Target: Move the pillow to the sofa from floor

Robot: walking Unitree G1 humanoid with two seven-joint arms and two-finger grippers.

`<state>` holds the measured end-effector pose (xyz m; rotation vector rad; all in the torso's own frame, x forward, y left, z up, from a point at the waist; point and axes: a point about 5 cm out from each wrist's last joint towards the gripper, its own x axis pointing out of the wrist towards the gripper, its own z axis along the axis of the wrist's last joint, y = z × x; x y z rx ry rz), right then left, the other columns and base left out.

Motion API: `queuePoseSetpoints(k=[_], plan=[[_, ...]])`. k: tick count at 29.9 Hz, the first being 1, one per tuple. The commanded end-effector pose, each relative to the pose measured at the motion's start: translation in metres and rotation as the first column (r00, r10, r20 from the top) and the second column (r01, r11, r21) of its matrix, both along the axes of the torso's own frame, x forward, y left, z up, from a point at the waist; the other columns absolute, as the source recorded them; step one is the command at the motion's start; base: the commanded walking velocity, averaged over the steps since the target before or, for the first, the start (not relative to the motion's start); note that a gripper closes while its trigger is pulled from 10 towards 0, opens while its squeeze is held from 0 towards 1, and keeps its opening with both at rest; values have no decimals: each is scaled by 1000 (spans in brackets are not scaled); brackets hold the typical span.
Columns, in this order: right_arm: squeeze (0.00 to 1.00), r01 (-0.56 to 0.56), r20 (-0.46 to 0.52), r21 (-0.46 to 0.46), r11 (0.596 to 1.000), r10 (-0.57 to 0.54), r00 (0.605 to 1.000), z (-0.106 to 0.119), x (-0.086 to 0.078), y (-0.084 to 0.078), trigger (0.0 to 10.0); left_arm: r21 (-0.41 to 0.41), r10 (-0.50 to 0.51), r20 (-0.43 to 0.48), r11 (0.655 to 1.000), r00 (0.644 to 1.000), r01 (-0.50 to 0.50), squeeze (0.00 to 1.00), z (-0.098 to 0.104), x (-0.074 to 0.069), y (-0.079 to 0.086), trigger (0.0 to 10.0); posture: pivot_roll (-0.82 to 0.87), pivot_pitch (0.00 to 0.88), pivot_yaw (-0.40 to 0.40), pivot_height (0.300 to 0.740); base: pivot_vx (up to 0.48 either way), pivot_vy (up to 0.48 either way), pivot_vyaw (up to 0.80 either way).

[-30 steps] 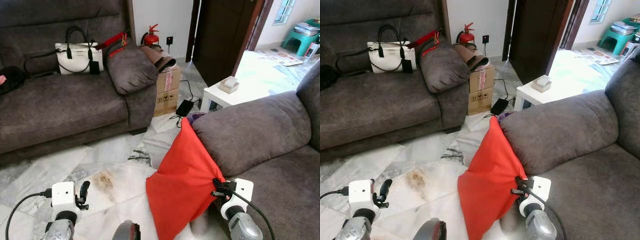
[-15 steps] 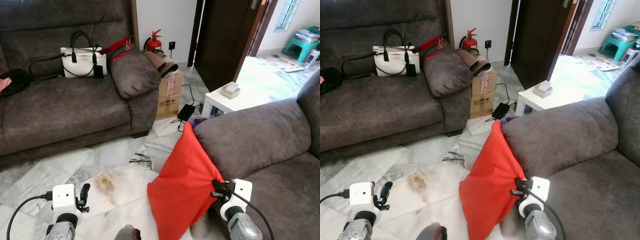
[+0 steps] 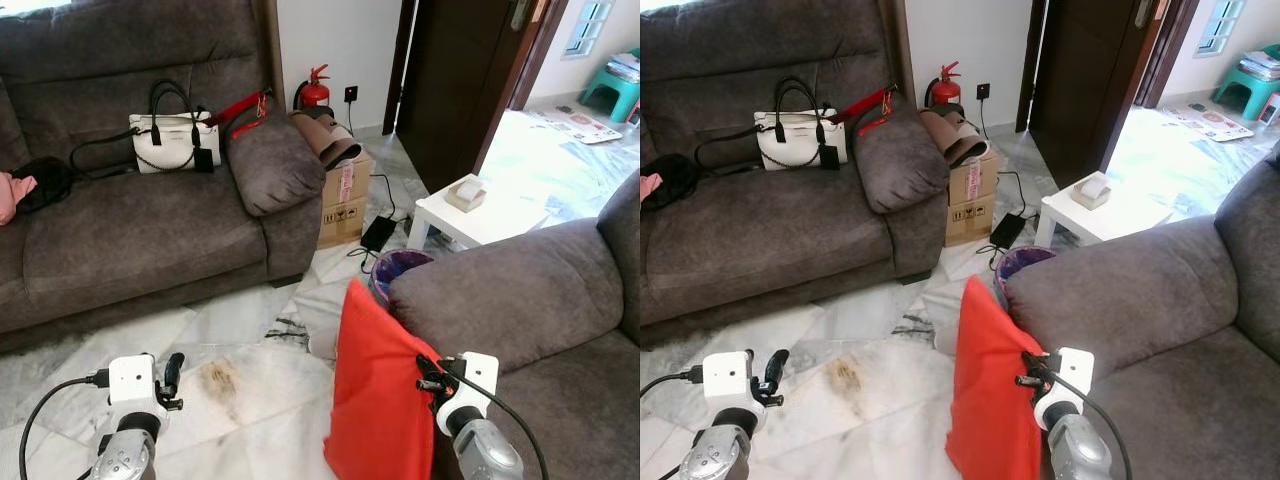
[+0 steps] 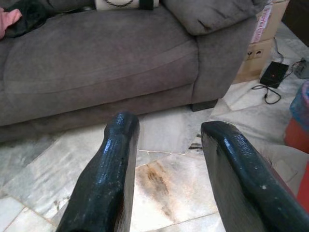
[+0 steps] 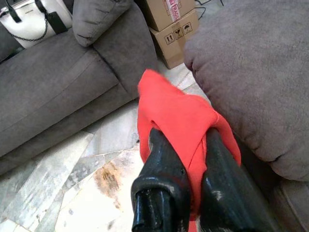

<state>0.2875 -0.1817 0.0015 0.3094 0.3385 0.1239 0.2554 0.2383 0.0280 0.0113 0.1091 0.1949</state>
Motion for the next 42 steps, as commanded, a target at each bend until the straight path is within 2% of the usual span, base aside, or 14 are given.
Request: queuePoseSetpoints(k=[1, 3, 4, 5, 9, 12, 13, 14, 18, 22, 23, 34, 42], plan=[[0, -34, 86, -22, 999, 36, 996, 15, 11, 1, 10000, 1, -12, -27, 1000, 1000, 12, 0, -3, -3, 4, 10000, 180, 13, 17, 740, 0, 0, 0], [0, -72, 85, -31, 997, 75, 994, 16, 12, 3, 10000, 0, -46, -40, 999, 998, 46, 0, -3, -1, 2, 10000, 177, 13, 19, 740, 0, 0, 0], [0, -123, 90, -49, 991, 128, 988, 18, 13, 6, 10000, -5, -97, -52, 995, 994, 97, 0, -3, 0, -1, 10000, 173, 11, 21, 740, 0, 0, 0], [0, -123, 90, -49, 991, 128, 988, 18, 13, 6, 10000, -5, -97, -52, 995, 994, 97, 0, -3, 0, -1, 10000, 173, 11, 21, 740, 0, 0, 0], [0, -203, 106, -109, 973, 215, 971, 25, 18, 4, 10000, 10, -260, -121, 965, 958, 263, 0, -6, -1, -6, 10000, 175, 10, 20, 740, 0, 0, 0], [0, -264, 100, -124, 956, 277, 956, 26, 18, 4, 10000, 12, -247, -113, 968, 962, 250, 0, -4, -1, -1, 10000, 179, 11, 18, 740, 0, 0, 0], [0, -297, 76, -188, 936, 315, 946, 25, 16, 2, 10000, 10, -238, -110, 971, 965, 240, 0, -4, -1, 1, 10000, 178, 11, 16, 740, 0, 0, 0], [0, -303, 66, -208, 930, 323, 944, 24, 16, 0, 10000, 7, -235, -109, 971, 966, 237, 0, -4, -2, 1, 10000, 178, 11, 16, 740, 0, 0, 0], [0, -228, 20, -275, 934, 243, 970, 23, 16, -18, 10000, -5, -240, -112, 971, 964, 241, 0, -6, -4, -1, 10000, 175, 8, 14, 740, 0, 0, 0], [0, -155, 29, -260, 953, 169, 985, 25, 17, -29, 10000, -27, -250, -111, 968, 962, 248, 0, -8, -6, -3, 10000, 167, 7, 15, 740, 0, 0, -108], [0, -125, 30, -231, 965, 136, 990, 25, 16, -32, 10000, -32, -256, -113, 967, 960, 254, 0, -9, -6, -5, 10000, 166, 5, 14, 740, 0, 0, -800], [0, -91, 9, -232, 968, 96, 995, 17, 11, -30, 10000, -53, -283, -93, 959, 955, 279, 0, -8, -3, -14, 10000, 159, 0, 18, 740, 0, 0, -800], [0, -12, 7, -253, 968, 15, 1000, 16, 8, -39, 10000, -50, -287, -84, 958, 954, 283, 0, -7, -3, -16, 10000, 162, 7, 19, 740, 0, 0, -800]])
